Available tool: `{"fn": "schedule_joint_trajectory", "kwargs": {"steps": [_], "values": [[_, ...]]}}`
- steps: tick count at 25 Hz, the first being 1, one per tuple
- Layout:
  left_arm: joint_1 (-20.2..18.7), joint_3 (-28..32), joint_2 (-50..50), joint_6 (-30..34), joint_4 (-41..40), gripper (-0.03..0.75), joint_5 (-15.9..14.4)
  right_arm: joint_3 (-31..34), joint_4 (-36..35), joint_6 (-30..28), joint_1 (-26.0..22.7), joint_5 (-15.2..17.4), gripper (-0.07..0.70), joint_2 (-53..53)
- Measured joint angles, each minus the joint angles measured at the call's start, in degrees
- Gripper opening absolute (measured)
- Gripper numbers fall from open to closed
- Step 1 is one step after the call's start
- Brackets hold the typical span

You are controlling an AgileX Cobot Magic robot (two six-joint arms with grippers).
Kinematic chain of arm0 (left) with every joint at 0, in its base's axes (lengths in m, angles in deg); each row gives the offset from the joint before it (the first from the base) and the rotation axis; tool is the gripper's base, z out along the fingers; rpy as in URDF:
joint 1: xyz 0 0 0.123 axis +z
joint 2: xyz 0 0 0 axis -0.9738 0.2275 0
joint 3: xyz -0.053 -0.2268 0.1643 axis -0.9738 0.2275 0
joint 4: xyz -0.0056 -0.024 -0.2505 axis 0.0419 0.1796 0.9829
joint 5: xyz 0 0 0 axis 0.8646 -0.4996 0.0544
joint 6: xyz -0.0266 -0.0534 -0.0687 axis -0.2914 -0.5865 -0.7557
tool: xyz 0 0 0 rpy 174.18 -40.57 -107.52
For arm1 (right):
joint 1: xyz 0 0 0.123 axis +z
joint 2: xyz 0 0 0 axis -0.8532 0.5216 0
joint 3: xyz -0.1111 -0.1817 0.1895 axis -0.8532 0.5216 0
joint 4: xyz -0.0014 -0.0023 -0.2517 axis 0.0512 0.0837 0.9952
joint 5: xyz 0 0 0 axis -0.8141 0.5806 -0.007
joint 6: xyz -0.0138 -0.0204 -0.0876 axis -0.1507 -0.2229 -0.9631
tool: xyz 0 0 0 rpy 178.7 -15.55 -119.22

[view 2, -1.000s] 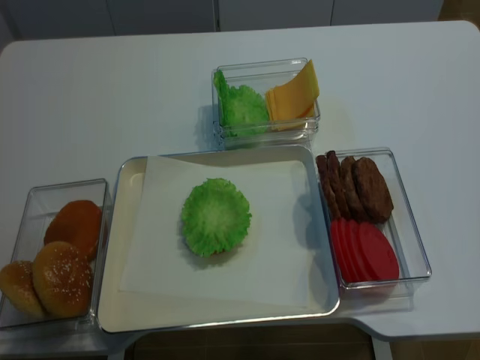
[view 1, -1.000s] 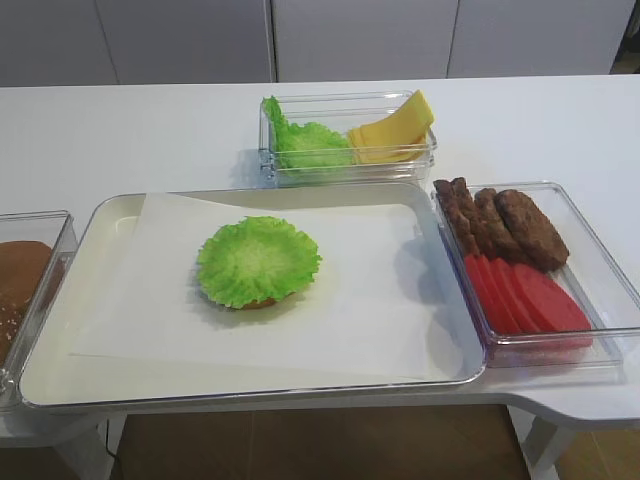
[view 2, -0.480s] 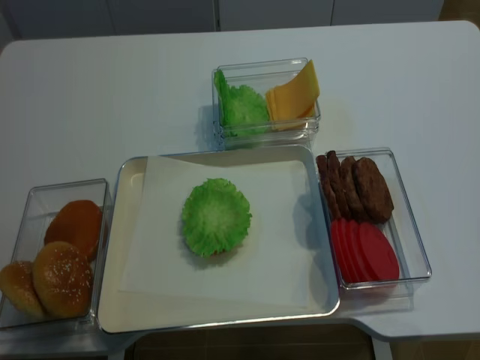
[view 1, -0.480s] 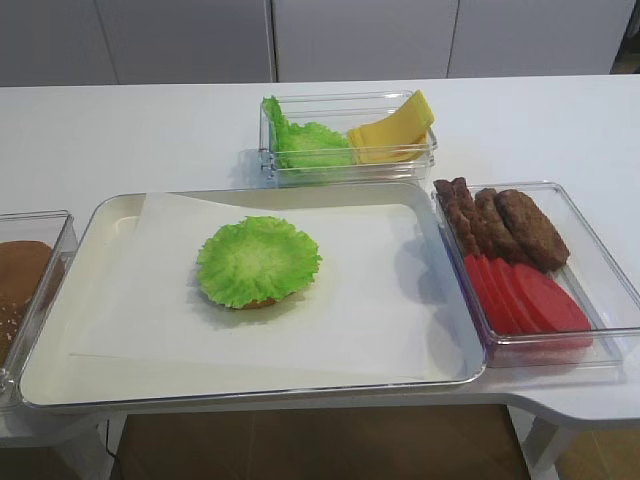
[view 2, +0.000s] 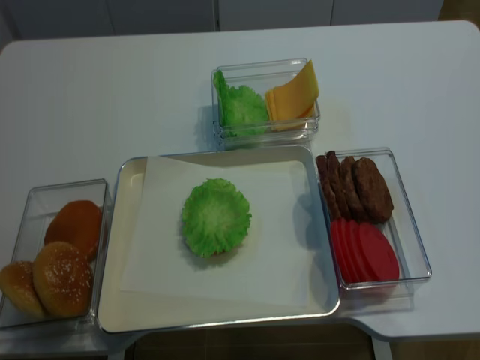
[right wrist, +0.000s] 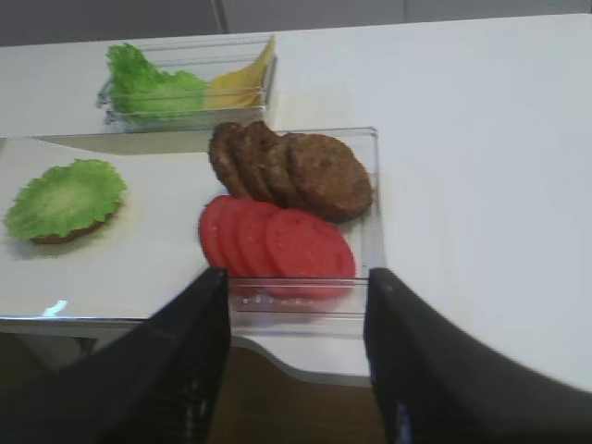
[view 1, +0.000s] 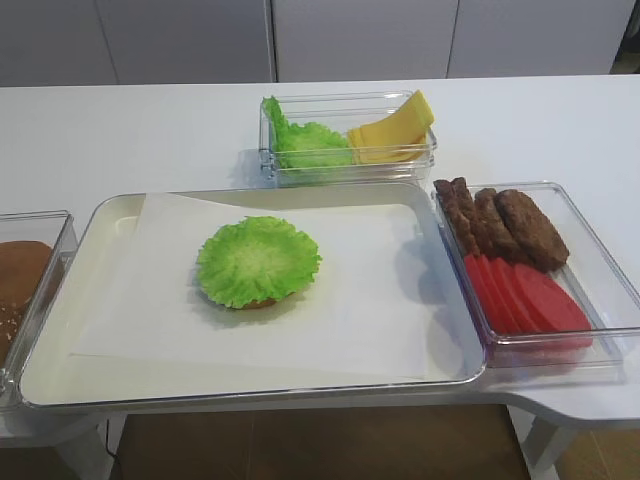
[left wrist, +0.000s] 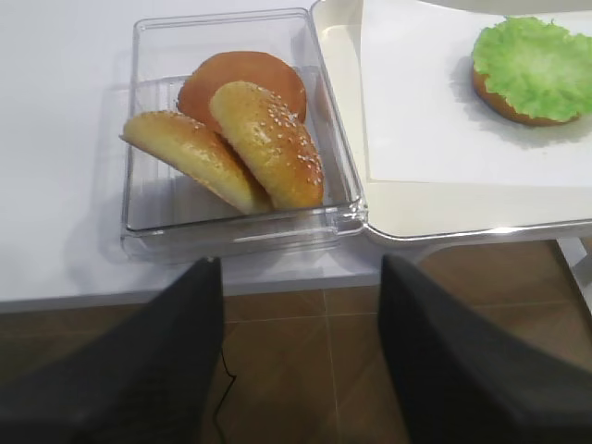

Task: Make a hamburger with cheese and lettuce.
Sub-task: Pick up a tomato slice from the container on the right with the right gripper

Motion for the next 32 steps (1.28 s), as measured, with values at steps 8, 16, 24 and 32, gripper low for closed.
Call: {"fn": "schedule_joint_trajectory", "kwargs": {"steps": [8, 16, 24, 32], "values": [[0.0, 0.0, 0.0, 0.0, 0.0, 0.403, 0.0, -4.23, -3.37, -5.22, 0.0, -2.99, 0.363, 14.94], [0.0, 0.0, 0.0, 0.0, 0.0, 0.403, 0.0, -9.83, -4.6, -5.59, 0.0, -7.3, 0.363, 33.22], [0.0, 0.0, 0.0, 0.0, 0.0, 0.403, 0.0, -15.81, -7.73, -5.99, 3.34, -8.59, 0.364, 49.49], [0.0, 0.0, 0.0, 0.0, 0.0, 0.403, 0.0, -20.08, 0.76, 0.24, 14.69, -10.32, 0.363, 63.42]]}}
